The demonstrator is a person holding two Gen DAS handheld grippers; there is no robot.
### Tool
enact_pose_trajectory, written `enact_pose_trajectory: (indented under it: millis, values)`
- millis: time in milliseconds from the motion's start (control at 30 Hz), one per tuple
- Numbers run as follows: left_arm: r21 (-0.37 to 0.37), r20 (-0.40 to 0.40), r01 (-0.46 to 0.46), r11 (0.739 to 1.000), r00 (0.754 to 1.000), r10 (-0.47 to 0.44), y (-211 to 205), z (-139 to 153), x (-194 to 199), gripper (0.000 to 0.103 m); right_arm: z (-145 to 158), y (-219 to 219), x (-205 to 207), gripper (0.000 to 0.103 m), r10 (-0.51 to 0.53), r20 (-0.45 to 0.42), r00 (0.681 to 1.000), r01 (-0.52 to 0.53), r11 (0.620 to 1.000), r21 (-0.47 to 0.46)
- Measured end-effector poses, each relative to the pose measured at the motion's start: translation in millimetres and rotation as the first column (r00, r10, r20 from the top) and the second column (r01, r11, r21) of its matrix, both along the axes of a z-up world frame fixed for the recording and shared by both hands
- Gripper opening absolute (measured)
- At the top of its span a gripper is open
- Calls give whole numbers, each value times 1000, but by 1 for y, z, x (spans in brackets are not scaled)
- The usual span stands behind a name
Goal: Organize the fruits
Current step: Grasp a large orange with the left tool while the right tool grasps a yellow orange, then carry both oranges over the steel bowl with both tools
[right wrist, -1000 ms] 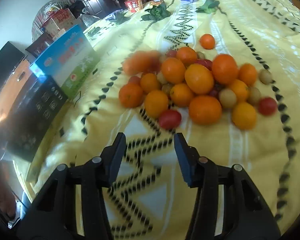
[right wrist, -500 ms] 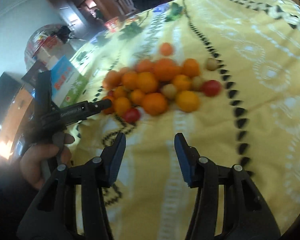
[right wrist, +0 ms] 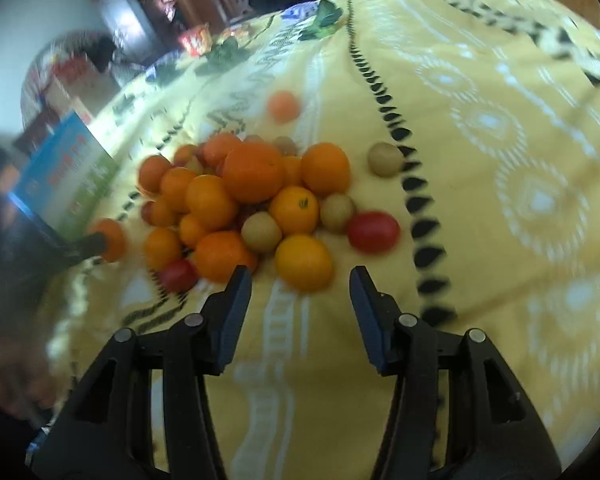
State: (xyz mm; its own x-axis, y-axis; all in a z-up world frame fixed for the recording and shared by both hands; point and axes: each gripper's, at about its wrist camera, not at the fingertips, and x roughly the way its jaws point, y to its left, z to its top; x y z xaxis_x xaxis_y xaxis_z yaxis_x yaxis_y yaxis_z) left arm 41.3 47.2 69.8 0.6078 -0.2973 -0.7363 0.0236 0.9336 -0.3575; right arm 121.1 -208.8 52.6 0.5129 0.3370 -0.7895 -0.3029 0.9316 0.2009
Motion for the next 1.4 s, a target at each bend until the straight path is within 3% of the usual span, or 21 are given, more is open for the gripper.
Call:
enact_pose_trajectory:
  millis: [133,200,300,467,633,767,1067,1267,1400]
  values:
    - [4,25,17,1000,1000,-17,-3,15,-6,40,-16,7,8,51,16,-16,1000,-17,998,-53]
    - [16,42,19,1000,999,-19,-4,22,-10,40,-14,4,4,37,7,-6,1000,-7,999,-51]
    - [35,71,6,999,997,-8,-3,37,-17,40,0,2,-9,37,-12,21,1000,13,999,-49]
    - [112,161,-11,994,987,-7,3,74,-41,40,49,14,-43,37,-14,115,993,15,1000,-4]
    - [151,224,-69,986,974,33,31,116,-75,40,101,58,-68,37,63,222,973,-69,997,19]
    - [164,266,-164,973,957,116,72,145,-105,40,135,107,-85,37,152,279,948,-164,986,23]
    - [180,332,-417,891,878,343,187,182,-176,40,184,230,-134,37,359,366,859,-384,923,-4]
    - [156,342,-545,824,812,473,263,186,-223,40,191,308,-160,37,480,369,796,-510,860,-19]
    - [158,326,-591,791,787,523,299,179,-243,40,187,352,-177,37,548,349,760,-579,815,-21]
